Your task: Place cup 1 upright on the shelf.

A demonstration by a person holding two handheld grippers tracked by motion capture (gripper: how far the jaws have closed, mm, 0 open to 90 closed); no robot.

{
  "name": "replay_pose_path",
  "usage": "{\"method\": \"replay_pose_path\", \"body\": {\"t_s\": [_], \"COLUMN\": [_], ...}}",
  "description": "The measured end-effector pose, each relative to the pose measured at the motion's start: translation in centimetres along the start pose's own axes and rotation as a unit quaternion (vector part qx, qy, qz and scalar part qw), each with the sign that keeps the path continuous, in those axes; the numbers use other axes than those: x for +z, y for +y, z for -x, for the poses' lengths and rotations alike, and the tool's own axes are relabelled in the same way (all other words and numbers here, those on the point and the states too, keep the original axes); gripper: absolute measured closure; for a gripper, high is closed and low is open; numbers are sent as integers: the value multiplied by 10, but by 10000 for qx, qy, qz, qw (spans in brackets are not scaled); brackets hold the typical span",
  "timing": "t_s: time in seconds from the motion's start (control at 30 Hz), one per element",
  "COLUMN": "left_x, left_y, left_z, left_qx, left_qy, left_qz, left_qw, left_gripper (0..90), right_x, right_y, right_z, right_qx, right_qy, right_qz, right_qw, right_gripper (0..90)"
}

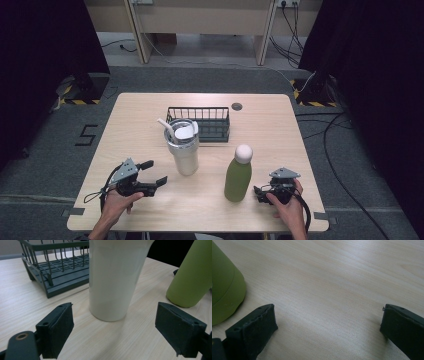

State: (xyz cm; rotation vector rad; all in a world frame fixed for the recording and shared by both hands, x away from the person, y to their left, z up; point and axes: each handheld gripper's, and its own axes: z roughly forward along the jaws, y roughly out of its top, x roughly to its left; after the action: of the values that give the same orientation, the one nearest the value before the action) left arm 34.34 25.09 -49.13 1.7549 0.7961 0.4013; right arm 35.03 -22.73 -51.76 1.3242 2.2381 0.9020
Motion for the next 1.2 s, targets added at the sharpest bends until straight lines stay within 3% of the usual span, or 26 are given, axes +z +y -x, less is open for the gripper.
{"method": "replay_pose_path", "body": {"t_s": [0.6, 0.83, 1.2], "left_x": [45, 61, 77], "left_y": [9, 12, 13], "left_z": [7, 8, 4], "left_qx": [237, 319, 232], "left_qy": [-142, -76, 19], "left_qz": [50, 73, 265], "left_qw": [9996, 9994, 9994], "left_gripper": [147, 142, 134], "right_x": [0, 0, 0], "right_y": [0, 0, 0], "right_z": [0, 0, 0], "right_qx": [-14, -15, -14], "right_qy": [3, 3, 4], "right_qz": [8, 8, 7], "right_qw": [10000, 10000, 10000], "right_gripper": [3, 3, 3]}}
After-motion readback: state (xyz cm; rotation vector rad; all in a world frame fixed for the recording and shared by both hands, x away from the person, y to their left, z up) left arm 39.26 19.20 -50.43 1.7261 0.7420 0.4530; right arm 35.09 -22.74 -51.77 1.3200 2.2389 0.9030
